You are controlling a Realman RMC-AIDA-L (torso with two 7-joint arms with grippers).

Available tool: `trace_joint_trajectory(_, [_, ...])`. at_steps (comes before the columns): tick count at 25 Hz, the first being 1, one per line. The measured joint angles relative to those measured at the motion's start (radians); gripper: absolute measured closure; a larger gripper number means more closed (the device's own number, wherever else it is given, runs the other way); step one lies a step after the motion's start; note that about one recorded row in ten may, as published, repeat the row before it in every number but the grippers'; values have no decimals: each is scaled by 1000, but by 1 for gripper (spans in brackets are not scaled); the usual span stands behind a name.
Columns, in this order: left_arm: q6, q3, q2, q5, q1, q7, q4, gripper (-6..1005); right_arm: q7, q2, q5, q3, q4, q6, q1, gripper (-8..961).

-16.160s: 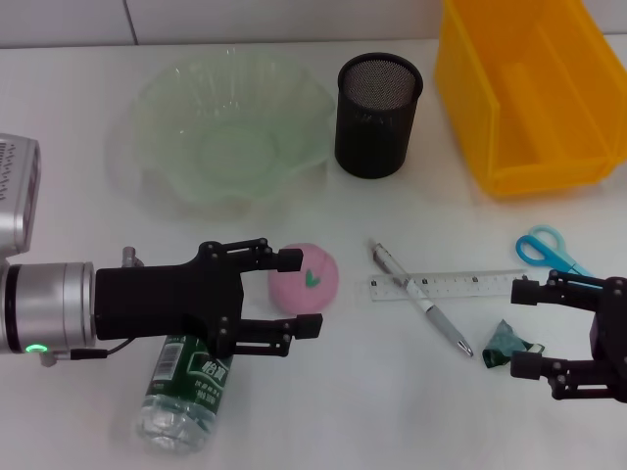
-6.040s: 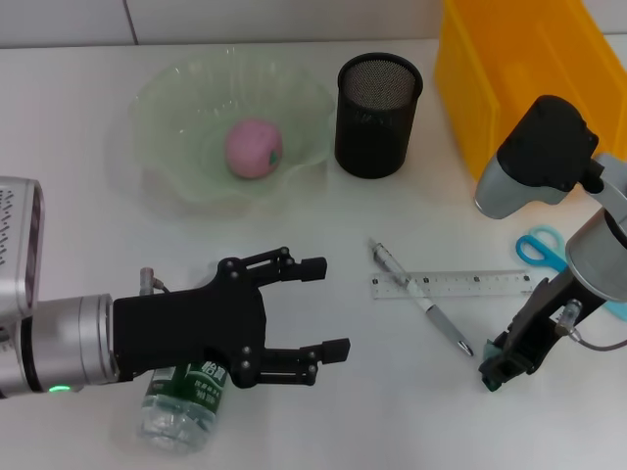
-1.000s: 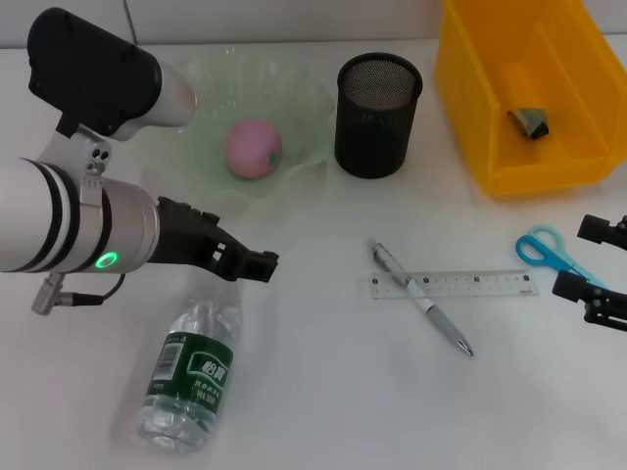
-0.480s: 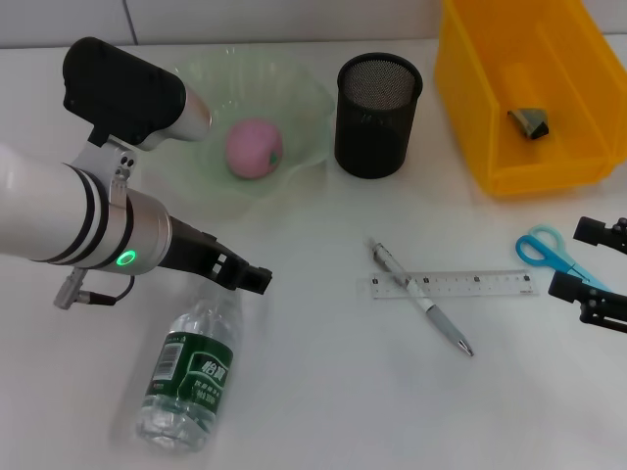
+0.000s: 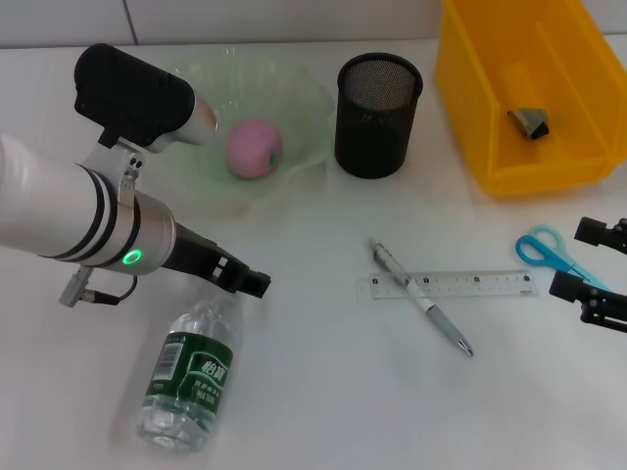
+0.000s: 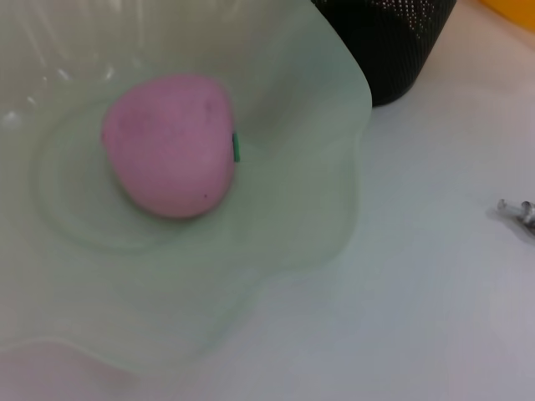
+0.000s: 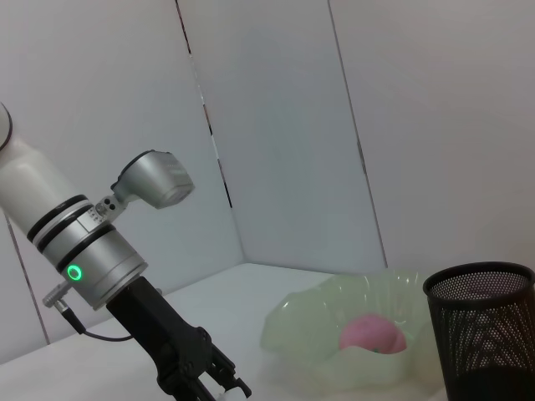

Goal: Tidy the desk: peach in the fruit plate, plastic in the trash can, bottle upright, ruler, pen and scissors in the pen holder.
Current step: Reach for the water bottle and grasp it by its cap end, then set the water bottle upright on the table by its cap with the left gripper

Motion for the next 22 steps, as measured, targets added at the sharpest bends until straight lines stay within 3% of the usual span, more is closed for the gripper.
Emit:
trace_joint_trajectory(4, [25,-6,2,0,-16,4,-13,139,0,0,0,0,1,0,0,119])
trace_joint_trajectory(10, [36,1,4,7,-30,11,-18,302,0,0,0,0,2,3,0,118])
trace_joint_trajectory(15, [46,6,5,10,-37,31,-9,516,0,0,0,1,2,4,-3,118])
trace_joint_trajectory(22, [92,-7,5,-18,-42,147,39,519,0,0,0,2,1,4,-5,119])
